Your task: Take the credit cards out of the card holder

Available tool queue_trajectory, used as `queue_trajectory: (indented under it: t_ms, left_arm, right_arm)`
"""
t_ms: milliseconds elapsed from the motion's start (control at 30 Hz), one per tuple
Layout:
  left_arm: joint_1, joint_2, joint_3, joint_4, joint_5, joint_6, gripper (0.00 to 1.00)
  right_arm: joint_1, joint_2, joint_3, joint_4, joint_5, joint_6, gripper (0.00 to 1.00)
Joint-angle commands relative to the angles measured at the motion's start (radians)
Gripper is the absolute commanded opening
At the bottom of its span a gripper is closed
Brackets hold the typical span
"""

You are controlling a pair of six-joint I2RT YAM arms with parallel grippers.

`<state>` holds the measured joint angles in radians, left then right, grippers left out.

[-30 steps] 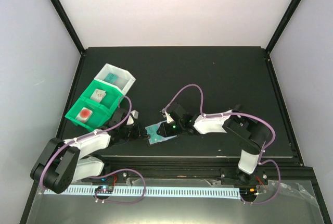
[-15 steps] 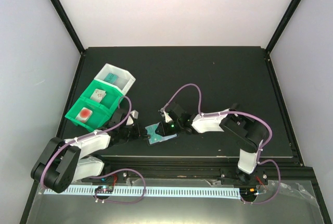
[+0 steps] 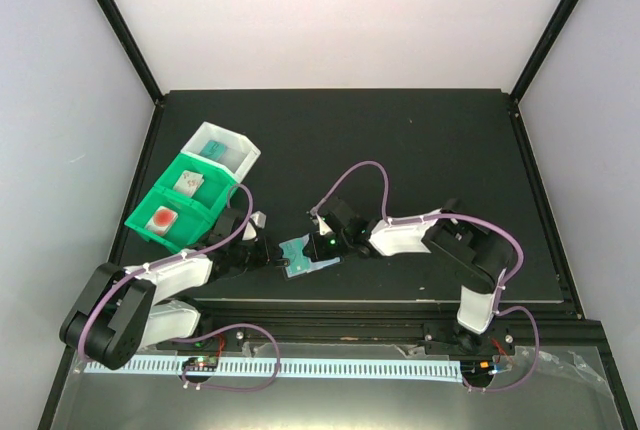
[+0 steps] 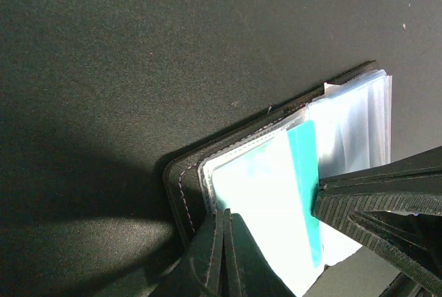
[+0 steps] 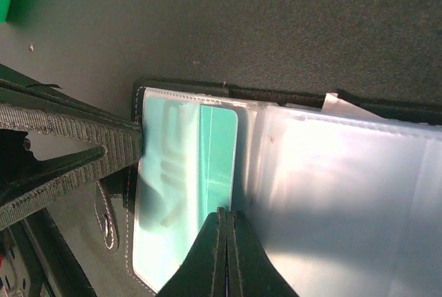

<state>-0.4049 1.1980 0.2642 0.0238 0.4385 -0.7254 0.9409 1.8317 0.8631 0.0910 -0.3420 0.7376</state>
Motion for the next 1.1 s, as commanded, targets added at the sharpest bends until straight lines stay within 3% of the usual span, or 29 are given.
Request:
queue_trajectory:
  t_ms: [0,667,1067]
  left_arm:
    - [-0.003,0.025,-0.014,0.006,-0.007,0.011,0.03]
    - [-0.003,0.039,-0.010,0.004,-0.011,0.016,0.04]
    - [-0.002,0.031,-0.003,-0.001,-0.010,0.018,0.04]
  right_arm:
    - [0.004,-0.025,-0.025,0.005,0.042,-0.010,0.01]
    - [-0.023,-0.102,-0.091,0.019,0.047,0.008,0.01]
    - [-0.036,-0.172,-0.132,-0.043,0.137,0.006,0.01]
